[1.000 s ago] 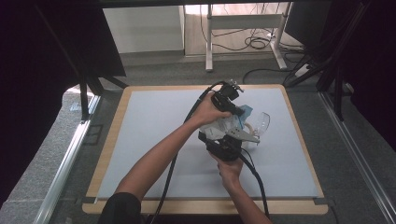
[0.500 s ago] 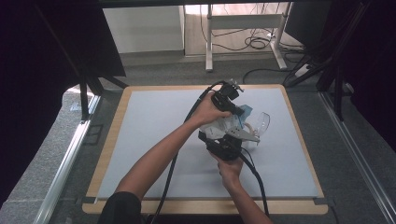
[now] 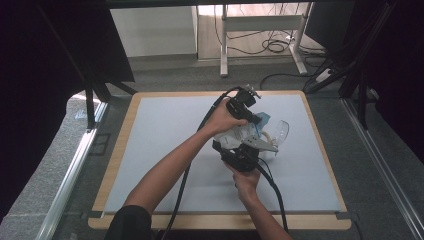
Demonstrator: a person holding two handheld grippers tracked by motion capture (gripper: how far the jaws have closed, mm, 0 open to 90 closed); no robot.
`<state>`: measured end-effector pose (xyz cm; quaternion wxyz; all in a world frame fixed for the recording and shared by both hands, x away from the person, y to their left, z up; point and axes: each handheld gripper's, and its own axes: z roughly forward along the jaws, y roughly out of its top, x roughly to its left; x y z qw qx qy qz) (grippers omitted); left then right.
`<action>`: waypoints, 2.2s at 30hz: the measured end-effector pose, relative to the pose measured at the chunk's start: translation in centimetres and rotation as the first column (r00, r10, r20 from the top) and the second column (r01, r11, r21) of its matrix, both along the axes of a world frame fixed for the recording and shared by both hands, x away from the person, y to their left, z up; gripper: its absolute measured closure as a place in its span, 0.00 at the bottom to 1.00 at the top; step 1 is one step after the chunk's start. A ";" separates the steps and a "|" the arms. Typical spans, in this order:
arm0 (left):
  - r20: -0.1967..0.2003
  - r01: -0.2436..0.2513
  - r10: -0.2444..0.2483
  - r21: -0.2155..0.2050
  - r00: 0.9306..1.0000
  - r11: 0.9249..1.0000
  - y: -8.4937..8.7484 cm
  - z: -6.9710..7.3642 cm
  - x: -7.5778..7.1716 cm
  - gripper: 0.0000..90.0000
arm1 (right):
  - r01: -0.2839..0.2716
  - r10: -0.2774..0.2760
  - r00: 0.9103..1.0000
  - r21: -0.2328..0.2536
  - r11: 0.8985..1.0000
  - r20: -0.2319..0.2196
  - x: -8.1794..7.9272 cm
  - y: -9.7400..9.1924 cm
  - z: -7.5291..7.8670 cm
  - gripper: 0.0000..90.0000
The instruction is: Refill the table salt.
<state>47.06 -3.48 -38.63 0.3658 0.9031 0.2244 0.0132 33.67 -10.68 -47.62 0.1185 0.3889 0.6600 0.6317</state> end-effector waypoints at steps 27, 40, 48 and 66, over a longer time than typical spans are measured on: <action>-0.004 -0.002 0.002 -0.003 1.000 1.000 -0.4 -0.2 -0.1 1.00 | 0.004 -0.004 1.000 0.005 1.000 0.005 0.0 -0.1 0.1 0.72; -0.003 0.003 -0.003 0.000 1.000 1.000 -0.6 -0.2 -0.1 1.00 | 0.008 -0.008 1.000 0.007 1.000 0.010 0.0 -0.3 0.1 0.72; -0.004 0.005 -0.005 0.002 1.000 1.000 -0.7 -0.2 -0.1 1.00 | 0.006 -0.007 1.000 0.008 1.000 0.011 0.0 -0.3 0.1 0.72; 0.001 0.010 -0.010 0.011 1.000 1.000 -1.0 -0.1 -0.1 1.00 | 0.010 -0.010 1.000 0.006 1.000 0.016 0.0 -0.5 0.3 0.72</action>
